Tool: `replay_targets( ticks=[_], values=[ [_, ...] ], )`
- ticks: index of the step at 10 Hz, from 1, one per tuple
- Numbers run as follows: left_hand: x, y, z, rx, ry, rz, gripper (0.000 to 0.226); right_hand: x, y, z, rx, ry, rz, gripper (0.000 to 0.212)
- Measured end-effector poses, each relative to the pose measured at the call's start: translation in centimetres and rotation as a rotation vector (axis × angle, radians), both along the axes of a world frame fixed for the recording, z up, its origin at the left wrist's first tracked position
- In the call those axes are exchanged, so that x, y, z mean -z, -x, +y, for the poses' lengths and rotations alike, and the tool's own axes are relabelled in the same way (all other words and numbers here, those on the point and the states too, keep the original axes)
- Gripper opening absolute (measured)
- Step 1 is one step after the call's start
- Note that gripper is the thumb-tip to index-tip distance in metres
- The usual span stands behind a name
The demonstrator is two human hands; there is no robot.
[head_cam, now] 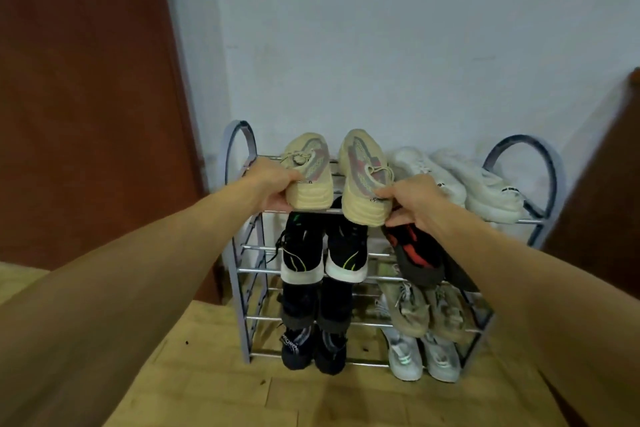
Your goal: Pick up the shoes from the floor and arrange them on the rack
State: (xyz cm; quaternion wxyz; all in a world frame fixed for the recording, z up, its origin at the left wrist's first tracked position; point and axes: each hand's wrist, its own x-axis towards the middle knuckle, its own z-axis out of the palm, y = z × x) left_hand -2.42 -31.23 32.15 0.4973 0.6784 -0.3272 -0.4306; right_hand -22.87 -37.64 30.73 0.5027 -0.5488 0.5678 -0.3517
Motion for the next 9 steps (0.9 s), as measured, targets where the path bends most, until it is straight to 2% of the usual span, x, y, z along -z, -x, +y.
replay_targets(
  ticks=[1,2,3,4,5,6,7,8,9],
  values=[
    [1.1,-0.3,-1.8,-0.006,-0.035,-0.105,0.026,0.5,-0.4,-1.4,-0.006,0.028,0.055,0.028],
    [1.8,-0.8,-2.3,0.001,-0.038,-0.121,0.04,0.9,-0.4,-1.7,-0.001,0.065,0.099,0.032],
    [1.8,-0.5,-1.5,0.004,-0.011,-0.136,0.045,1.3,-0.3,-0.7,-0.048,0.069,0.116,0.039],
    [1.7,0.6,0.0,-0.003,0.062,-0.13,0.037,1.2,0.1,1.5,-0.123,0.036,0.088,0.04],
    [0.8,2.4,2.8,0.024,0.072,-0.194,0.04,0.6,0.9,4.5,-0.123,0.07,0.083,0.038],
    [-0.9,4.7,6.1,0.125,0.098,-0.238,0.04,-0.4,2.3,7.5,-0.103,0.093,0.056,0.03],
    [-2.6,6.6,8.7,0.162,0.155,-0.208,0.037,-1.7,4.0,9.5,-0.078,0.072,-0.071,0.036],
    [-4.6,7.9,10.4,0.145,0.302,-0.156,0.028,-3.5,6.6,9.1,0.006,0.13,-0.184,0.037],
    [-6.1,8.3,11.5,0.039,0.533,-0.146,0.024,-6.2,10.8,7.7,0.115,0.273,-0.286,0.034]
  ],
)
